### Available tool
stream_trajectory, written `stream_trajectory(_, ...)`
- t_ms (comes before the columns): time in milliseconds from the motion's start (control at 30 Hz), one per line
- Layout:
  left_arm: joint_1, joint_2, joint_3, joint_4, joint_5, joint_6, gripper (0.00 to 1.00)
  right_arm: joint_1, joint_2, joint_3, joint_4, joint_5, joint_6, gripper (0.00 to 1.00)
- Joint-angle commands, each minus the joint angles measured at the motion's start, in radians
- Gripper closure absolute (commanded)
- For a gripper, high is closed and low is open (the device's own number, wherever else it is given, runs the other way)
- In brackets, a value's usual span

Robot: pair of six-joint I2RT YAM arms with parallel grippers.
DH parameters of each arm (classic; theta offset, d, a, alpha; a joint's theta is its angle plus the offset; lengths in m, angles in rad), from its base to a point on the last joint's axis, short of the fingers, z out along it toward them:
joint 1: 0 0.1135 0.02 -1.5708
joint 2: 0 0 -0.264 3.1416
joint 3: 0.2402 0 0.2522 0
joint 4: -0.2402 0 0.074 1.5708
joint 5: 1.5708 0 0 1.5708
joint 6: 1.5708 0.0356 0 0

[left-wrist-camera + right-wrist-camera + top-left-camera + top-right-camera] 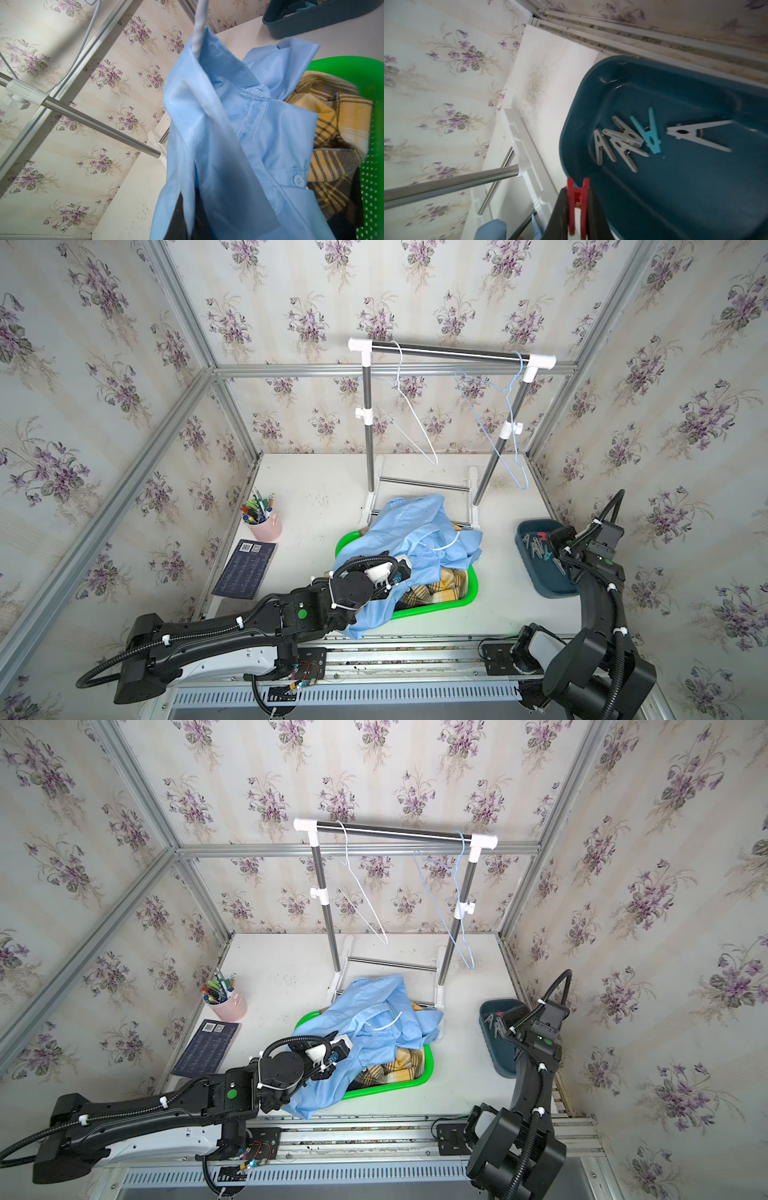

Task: Remove the clothespins securing long-sleeve shirts to the hanger
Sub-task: Place the clamp in the storage box.

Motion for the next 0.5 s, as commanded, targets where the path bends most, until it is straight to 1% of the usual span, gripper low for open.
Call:
stream_trajectory(0,0.004,-0.006,0.013,0.012,0.037,-0.037,1.0,-0.003,-0.016,-0.029,0.025,0.176,-0.014,0.97)
stream_trajectory(133,0.011,-0.01,0.023,0.008,0.059,-0.052,1.0,-0.005,0.012,-0.113,0.1,0.237,0.011,0.91)
stream_trajectory(167,0.011,-0.012,0.026,0.005,0.062,-0.058,1.0,-0.005,0.016,-0.125,0.114,0.249,0.013,0.88)
stream_trajectory(200,0.011,-0.014,0.029,0.0,0.068,-0.065,1.0,-0.004,0.018,-0.132,0.125,0.257,0.011,0.83)
stream_trajectory(233,0.011,-0.015,0.031,-0.005,0.07,-0.069,1.0,-0.004,0.019,-0.133,0.131,0.263,0.01,0.75)
stream_trajectory(300,0.013,-0.018,0.037,-0.011,0.078,-0.074,1.0,-0.004,0.012,-0.129,0.138,0.266,0.006,0.54)
stream_trajectory(367,0.015,-0.012,0.043,-0.017,0.085,-0.077,1.0,-0.003,-0.001,-0.124,0.143,0.263,-0.004,0.4)
stream_trajectory(400,0.018,-0.008,0.046,-0.019,0.089,-0.079,1.0,-0.004,-0.009,-0.119,0.139,0.258,-0.011,0.34)
stream_trajectory(467,0.025,-0.002,0.051,-0.025,0.097,-0.086,1.0,0.0,-0.027,-0.106,0.129,0.253,-0.027,0.27)
